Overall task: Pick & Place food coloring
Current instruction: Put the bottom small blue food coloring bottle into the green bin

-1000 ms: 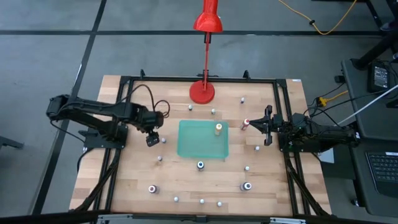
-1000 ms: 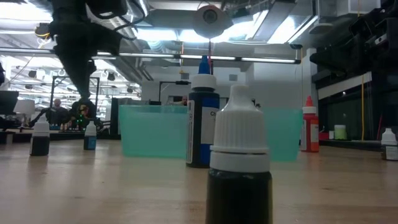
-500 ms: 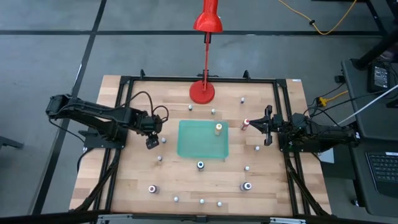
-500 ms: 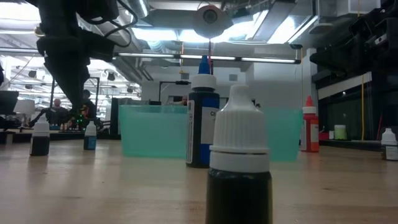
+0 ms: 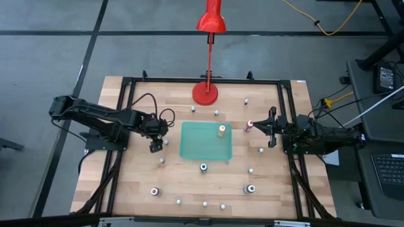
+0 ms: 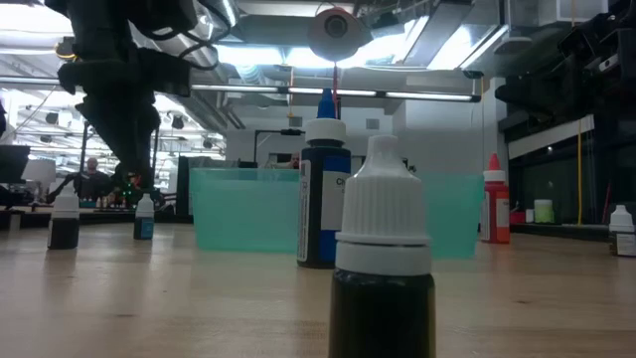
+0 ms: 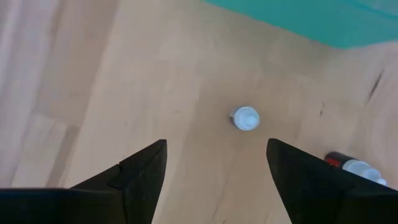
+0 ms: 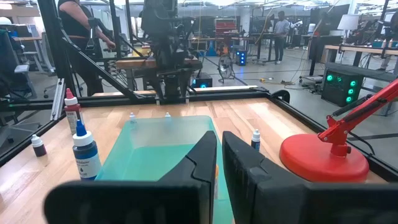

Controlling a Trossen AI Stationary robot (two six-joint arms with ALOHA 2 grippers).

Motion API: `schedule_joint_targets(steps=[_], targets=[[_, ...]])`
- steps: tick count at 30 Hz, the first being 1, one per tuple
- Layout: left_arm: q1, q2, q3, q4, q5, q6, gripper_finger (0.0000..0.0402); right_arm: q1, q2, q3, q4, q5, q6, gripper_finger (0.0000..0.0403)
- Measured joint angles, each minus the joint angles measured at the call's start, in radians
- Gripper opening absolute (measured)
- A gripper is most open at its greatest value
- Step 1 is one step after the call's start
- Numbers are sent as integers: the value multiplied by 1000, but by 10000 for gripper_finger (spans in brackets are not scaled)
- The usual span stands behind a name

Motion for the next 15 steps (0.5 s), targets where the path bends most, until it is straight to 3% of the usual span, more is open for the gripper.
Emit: schedule_joint_targets(steps=[15], targets=[[-28,189,-1,144,34,151,272,0,0,0,0,0,0,31]])
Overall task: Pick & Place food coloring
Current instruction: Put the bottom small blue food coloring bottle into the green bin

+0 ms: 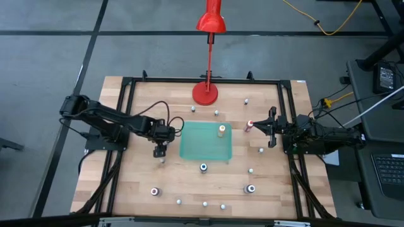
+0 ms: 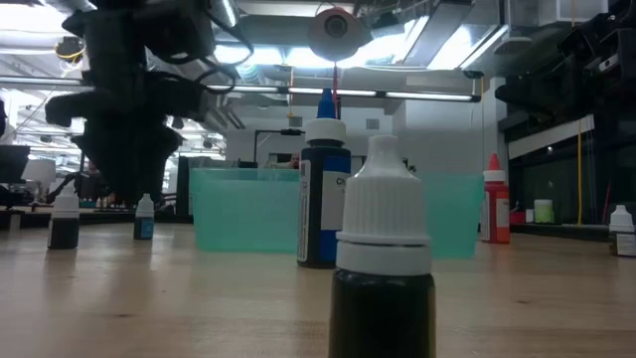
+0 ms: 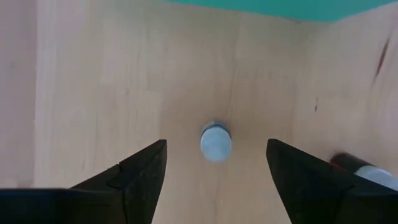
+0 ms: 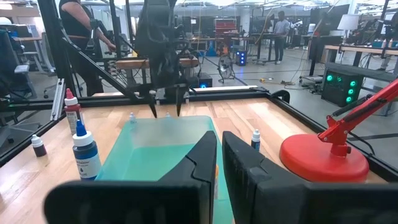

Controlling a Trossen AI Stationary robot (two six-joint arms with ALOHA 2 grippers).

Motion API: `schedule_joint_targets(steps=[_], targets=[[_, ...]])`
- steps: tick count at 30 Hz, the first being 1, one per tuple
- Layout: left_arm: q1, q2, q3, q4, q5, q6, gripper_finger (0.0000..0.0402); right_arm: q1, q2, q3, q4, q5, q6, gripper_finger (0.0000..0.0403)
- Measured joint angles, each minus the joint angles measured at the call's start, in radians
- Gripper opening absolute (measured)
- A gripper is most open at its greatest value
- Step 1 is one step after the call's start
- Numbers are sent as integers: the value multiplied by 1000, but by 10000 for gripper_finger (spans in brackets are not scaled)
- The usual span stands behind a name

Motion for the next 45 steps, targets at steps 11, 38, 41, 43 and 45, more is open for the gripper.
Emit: schedule_joint_targets(steps=[11,38,41,43,45], targets=[[1,25,-73,71,12,-29,255,0,0,0,0,0,0,31],[1,-15,-71,93,8,-33,156,0,0,0,0,0,0,31],[1,-15,-71,93,8,-33,132,0,0,0,0,0,0,31],[1,-15,-71,93,9,-33,116,0,0,0,0,0,0,31],[1,-15,-71,93,9,-33,99,0,0,0,0,0,0,31]])
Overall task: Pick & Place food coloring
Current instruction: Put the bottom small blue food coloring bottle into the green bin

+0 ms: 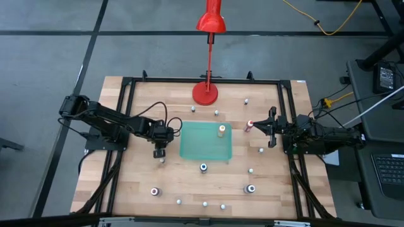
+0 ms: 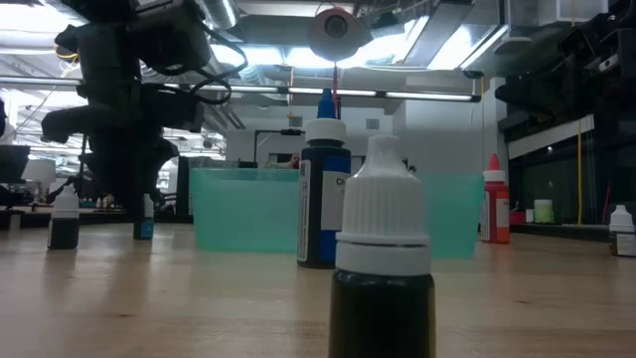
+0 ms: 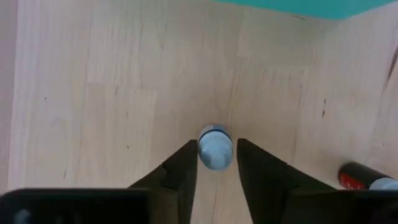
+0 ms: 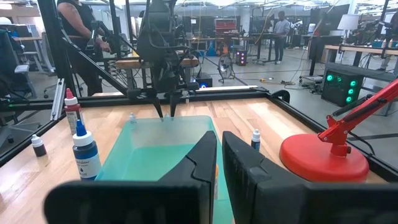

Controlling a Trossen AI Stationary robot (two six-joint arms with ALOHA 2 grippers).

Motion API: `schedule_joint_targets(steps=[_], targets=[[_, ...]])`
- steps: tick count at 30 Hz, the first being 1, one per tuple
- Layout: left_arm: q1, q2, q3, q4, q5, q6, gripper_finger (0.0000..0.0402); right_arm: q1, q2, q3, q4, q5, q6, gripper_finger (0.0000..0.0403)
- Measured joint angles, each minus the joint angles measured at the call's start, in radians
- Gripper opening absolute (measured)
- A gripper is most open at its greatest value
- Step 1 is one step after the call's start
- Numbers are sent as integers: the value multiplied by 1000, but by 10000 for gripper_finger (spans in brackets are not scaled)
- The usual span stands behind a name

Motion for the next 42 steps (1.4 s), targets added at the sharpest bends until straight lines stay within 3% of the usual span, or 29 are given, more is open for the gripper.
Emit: schedule_joint_targets(steps=[5,9,15,25,30,35,42], targets=[[0,-3,2,3,14,-9,65,0,0,0,0,0,0,31],[0,-42,56,-12,12,-8,60,0,0,0,0,0,0,31],[21,-162,235,-153,-93,16,62,0,0,0,0,0,0,31],[130,-240,501,-441,-89,33,60,0,0,0,0,0,0,31],[166,-192,583,-456,-31,71,60,0,0,0,0,0,0,31],[205,-63,708,-455,45,132,60,0,0,0,0,0,0,31],[212,88,793,-456,64,253,62,0,0,0,0,0,0,31]])
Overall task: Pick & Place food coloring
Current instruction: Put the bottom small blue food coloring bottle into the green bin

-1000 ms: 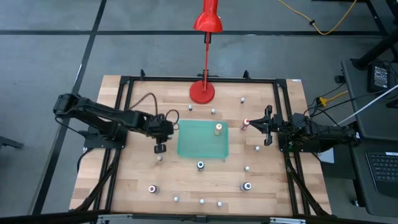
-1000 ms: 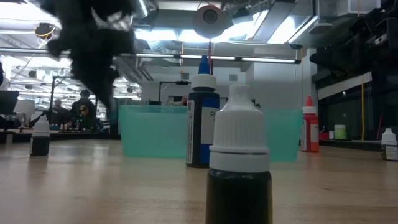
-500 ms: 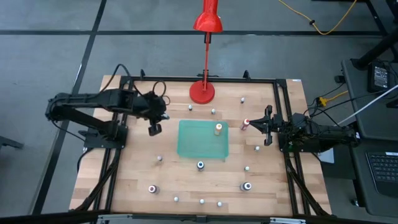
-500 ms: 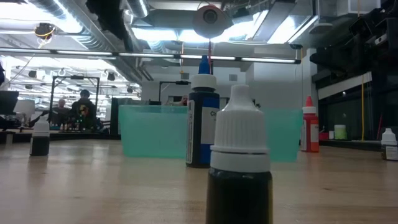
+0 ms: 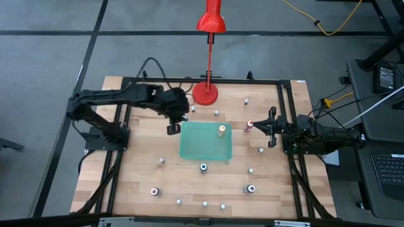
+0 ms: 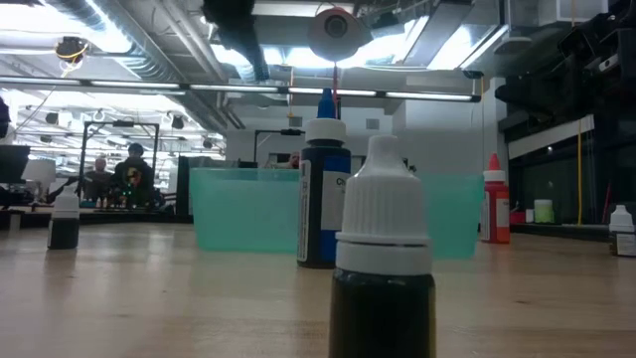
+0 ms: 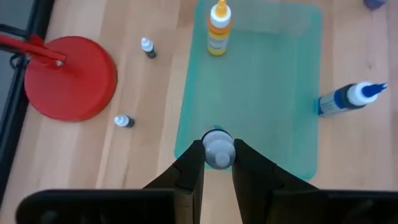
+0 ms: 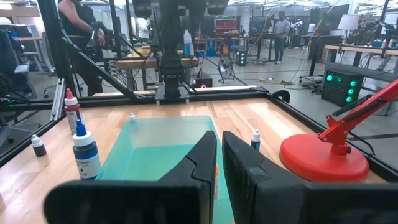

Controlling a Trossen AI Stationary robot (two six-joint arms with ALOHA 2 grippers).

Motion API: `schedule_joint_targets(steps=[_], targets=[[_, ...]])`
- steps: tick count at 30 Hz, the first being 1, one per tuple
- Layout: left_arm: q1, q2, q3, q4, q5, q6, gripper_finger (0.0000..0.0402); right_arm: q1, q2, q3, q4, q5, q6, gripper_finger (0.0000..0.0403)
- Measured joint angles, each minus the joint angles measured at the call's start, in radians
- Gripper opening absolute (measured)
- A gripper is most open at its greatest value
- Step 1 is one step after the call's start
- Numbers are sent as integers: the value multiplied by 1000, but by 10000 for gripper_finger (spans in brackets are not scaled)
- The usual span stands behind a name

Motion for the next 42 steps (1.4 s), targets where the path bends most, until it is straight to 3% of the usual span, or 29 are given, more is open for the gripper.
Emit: schedule_joint_targets(steps=[5,10,17,30,42], targets=[[-7,53,-27,65,26,51,62,0,0,0,0,0,0,31],[-12,59,-193,290,86,54,62,0,0,0,0,0,0,31],[-8,85,-363,416,67,30,62,0,0,0,0,0,0,31],[-10,241,-386,481,67,28,62,0,0,0,-1,-16,0,31],[11,260,-385,483,22,52,62,0,0,0,-1,-18,0,31]])
